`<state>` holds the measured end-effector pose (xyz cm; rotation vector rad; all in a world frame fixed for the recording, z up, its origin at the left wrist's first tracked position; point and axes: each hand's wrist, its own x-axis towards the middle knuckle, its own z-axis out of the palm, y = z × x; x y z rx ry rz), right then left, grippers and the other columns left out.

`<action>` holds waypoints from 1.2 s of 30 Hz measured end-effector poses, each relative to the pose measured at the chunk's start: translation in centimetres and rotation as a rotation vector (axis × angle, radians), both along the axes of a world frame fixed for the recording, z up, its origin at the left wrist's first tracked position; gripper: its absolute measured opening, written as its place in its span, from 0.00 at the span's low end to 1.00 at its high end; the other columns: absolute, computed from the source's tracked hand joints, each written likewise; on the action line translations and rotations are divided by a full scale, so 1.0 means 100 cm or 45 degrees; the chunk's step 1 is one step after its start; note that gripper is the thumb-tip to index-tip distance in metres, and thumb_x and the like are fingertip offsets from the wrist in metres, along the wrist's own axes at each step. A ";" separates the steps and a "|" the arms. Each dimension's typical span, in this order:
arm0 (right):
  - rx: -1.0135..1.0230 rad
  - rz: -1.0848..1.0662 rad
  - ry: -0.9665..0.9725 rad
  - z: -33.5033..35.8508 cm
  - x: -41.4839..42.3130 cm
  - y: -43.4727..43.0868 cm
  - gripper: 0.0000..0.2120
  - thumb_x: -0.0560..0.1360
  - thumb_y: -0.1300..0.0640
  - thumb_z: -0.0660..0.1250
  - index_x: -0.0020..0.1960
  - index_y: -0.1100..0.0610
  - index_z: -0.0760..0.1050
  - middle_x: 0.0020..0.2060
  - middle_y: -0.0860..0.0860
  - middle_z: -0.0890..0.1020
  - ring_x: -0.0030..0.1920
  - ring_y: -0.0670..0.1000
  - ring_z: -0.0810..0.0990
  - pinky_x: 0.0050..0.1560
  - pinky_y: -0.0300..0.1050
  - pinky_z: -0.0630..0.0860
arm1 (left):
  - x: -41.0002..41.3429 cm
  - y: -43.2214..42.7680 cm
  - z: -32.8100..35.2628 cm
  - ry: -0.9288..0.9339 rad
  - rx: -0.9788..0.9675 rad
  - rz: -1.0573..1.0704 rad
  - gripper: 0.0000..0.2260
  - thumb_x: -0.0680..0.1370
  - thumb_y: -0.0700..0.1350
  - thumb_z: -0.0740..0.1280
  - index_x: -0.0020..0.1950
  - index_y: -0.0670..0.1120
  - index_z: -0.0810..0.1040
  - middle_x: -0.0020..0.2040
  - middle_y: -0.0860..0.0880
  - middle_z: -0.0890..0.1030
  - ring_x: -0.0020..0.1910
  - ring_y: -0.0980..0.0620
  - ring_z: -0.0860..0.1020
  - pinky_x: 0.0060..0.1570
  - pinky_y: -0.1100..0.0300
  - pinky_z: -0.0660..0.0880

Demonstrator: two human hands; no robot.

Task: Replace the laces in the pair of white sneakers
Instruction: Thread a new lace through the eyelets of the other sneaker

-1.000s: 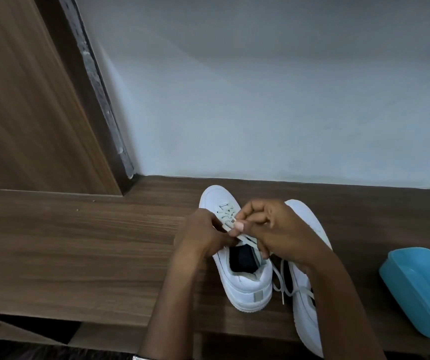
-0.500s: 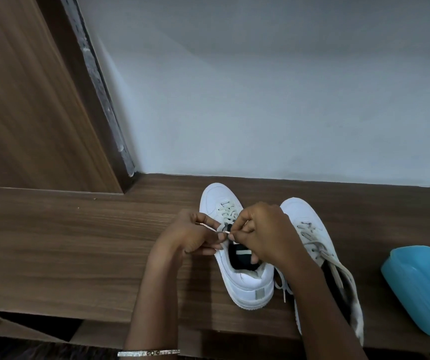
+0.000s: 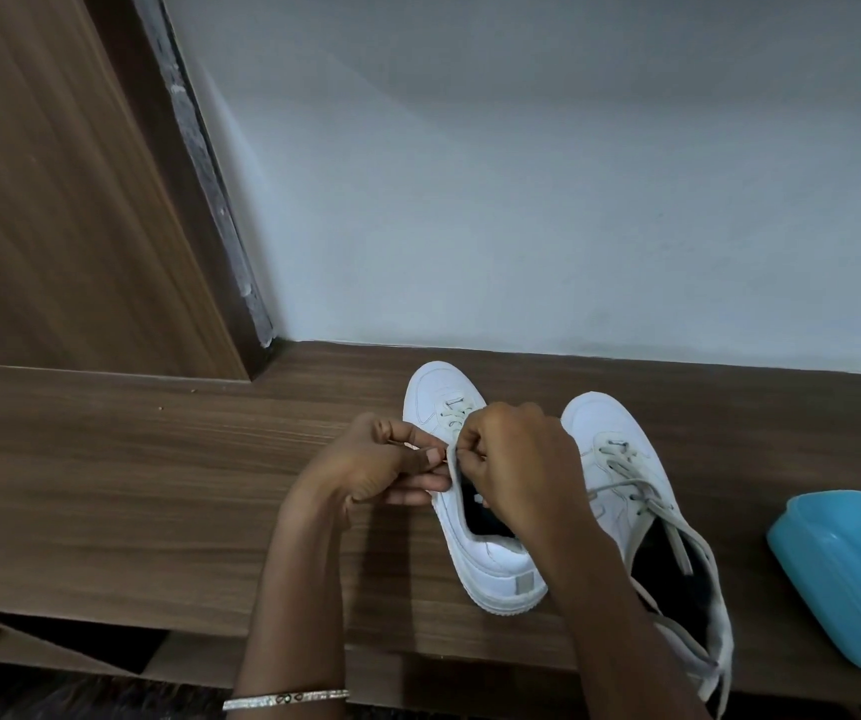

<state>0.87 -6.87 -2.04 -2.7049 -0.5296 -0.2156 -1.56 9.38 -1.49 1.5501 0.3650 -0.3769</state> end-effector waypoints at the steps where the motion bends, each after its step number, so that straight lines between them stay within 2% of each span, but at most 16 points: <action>1: -0.018 0.021 -0.003 0.000 0.001 0.000 0.06 0.77 0.50 0.66 0.47 0.50 0.80 0.41 0.48 0.83 0.43 0.53 0.82 0.44 0.49 0.80 | 0.000 0.000 -0.001 0.001 -0.005 0.010 0.05 0.77 0.35 0.69 0.51 0.36 0.82 0.43 0.40 0.85 0.38 0.50 0.85 0.43 0.55 0.83; 3: 0.033 0.058 0.038 -0.001 0.003 -0.003 0.04 0.77 0.51 0.67 0.47 0.49 0.80 0.40 0.48 0.83 0.42 0.52 0.82 0.44 0.49 0.80 | 0.000 0.000 -0.002 0.001 -0.015 0.016 0.05 0.77 0.35 0.70 0.51 0.37 0.83 0.44 0.39 0.86 0.40 0.50 0.85 0.46 0.54 0.83; 5: 0.187 0.077 0.141 -0.001 0.004 -0.007 0.01 0.76 0.52 0.70 0.45 0.48 0.80 0.37 0.46 0.83 0.38 0.51 0.82 0.42 0.50 0.80 | 0.000 0.000 -0.003 0.002 -0.037 0.013 0.06 0.76 0.35 0.70 0.52 0.37 0.83 0.45 0.39 0.86 0.41 0.50 0.85 0.48 0.53 0.82; 8: 0.322 0.090 0.207 0.000 0.003 -0.008 0.05 0.75 0.56 0.71 0.44 0.49 0.76 0.35 0.46 0.83 0.33 0.49 0.82 0.42 0.52 0.80 | 0.000 0.001 -0.005 0.002 -0.060 0.029 0.06 0.75 0.36 0.72 0.50 0.37 0.84 0.42 0.41 0.85 0.40 0.52 0.85 0.45 0.56 0.83; 12: 0.375 0.127 0.226 0.001 0.004 -0.011 0.10 0.76 0.59 0.69 0.45 0.48 0.69 0.34 0.47 0.83 0.27 0.48 0.80 0.41 0.52 0.79 | -0.001 0.002 -0.008 -0.013 -0.067 0.052 0.04 0.73 0.37 0.73 0.47 0.39 0.84 0.39 0.42 0.85 0.38 0.53 0.84 0.41 0.59 0.83; 14: 0.390 0.147 0.278 0.001 0.003 -0.013 0.09 0.77 0.60 0.67 0.44 0.48 0.69 0.33 0.48 0.83 0.23 0.48 0.79 0.38 0.51 0.80 | 0.000 0.001 -0.008 -0.050 -0.016 0.050 0.04 0.74 0.38 0.73 0.47 0.39 0.84 0.38 0.43 0.84 0.37 0.54 0.83 0.39 0.61 0.82; 17: 0.433 0.193 0.334 0.002 0.003 -0.014 0.09 0.78 0.60 0.66 0.45 0.47 0.71 0.37 0.46 0.83 0.22 0.47 0.80 0.37 0.49 0.80 | 0.003 -0.004 -0.007 -0.072 0.087 0.032 0.03 0.77 0.36 0.70 0.44 0.41 0.83 0.35 0.46 0.83 0.33 0.56 0.81 0.37 0.63 0.80; 21: 0.713 0.212 0.459 0.010 0.003 -0.022 0.08 0.76 0.61 0.72 0.51 0.52 0.76 0.40 0.47 0.84 0.23 0.52 0.81 0.31 0.48 0.79 | 0.003 -0.001 0.001 -0.126 0.184 0.108 0.08 0.81 0.37 0.64 0.43 0.42 0.78 0.37 0.48 0.83 0.33 0.56 0.80 0.35 0.61 0.77; 24: 0.982 0.112 0.499 0.020 0.005 -0.034 0.05 0.75 0.61 0.74 0.48 0.56 0.79 0.38 0.51 0.84 0.26 0.56 0.82 0.26 0.45 0.76 | 0.000 0.011 0.013 -0.217 0.058 0.311 0.09 0.83 0.37 0.60 0.44 0.42 0.74 0.42 0.43 0.83 0.37 0.52 0.82 0.34 0.59 0.80; 26: 1.157 0.038 0.484 0.024 0.008 -0.042 0.03 0.75 0.63 0.73 0.46 0.60 0.80 0.37 0.55 0.84 0.30 0.55 0.83 0.31 0.43 0.79 | -0.004 0.017 0.022 -0.305 -0.032 0.421 0.10 0.84 0.37 0.58 0.43 0.44 0.71 0.46 0.41 0.84 0.43 0.48 0.83 0.40 0.55 0.81; 28: 1.303 0.022 0.474 0.026 0.009 -0.047 0.03 0.74 0.64 0.73 0.47 0.61 0.80 0.39 0.56 0.84 0.36 0.53 0.84 0.38 0.39 0.80 | -0.008 0.020 0.031 -0.394 -0.147 0.483 0.10 0.84 0.39 0.57 0.44 0.46 0.69 0.50 0.39 0.85 0.50 0.44 0.84 0.50 0.49 0.79; 30: 1.405 0.044 0.496 0.025 0.010 -0.051 0.03 0.74 0.64 0.73 0.47 0.62 0.81 0.40 0.55 0.85 0.40 0.54 0.85 0.42 0.40 0.81 | -0.012 0.018 0.040 -0.471 -0.303 0.520 0.09 0.85 0.40 0.56 0.45 0.46 0.69 0.49 0.39 0.85 0.52 0.42 0.84 0.54 0.45 0.78; 32: 1.394 0.025 0.513 0.020 0.012 -0.052 0.02 0.74 0.64 0.73 0.47 0.61 0.81 0.40 0.55 0.85 0.40 0.55 0.85 0.43 0.43 0.81 | -0.013 0.013 0.048 -0.532 -0.431 0.540 0.09 0.84 0.41 0.56 0.45 0.45 0.70 0.42 0.41 0.85 0.47 0.42 0.85 0.51 0.42 0.80; 34: 1.215 0.006 0.476 0.013 0.015 -0.050 0.02 0.74 0.62 0.74 0.46 0.57 0.82 0.39 0.54 0.86 0.39 0.53 0.84 0.45 0.43 0.80 | -0.011 0.006 0.050 -0.586 -0.583 0.539 0.10 0.84 0.40 0.57 0.43 0.44 0.70 0.34 0.45 0.79 0.36 0.47 0.82 0.48 0.42 0.82; 36: 1.045 0.039 0.477 0.009 0.015 -0.046 0.02 0.74 0.59 0.75 0.46 0.55 0.83 0.39 0.52 0.86 0.40 0.50 0.84 0.46 0.41 0.80 | -0.007 -0.002 0.052 -0.615 -0.700 0.514 0.11 0.84 0.40 0.57 0.41 0.44 0.70 0.31 0.48 0.73 0.29 0.53 0.75 0.44 0.49 0.81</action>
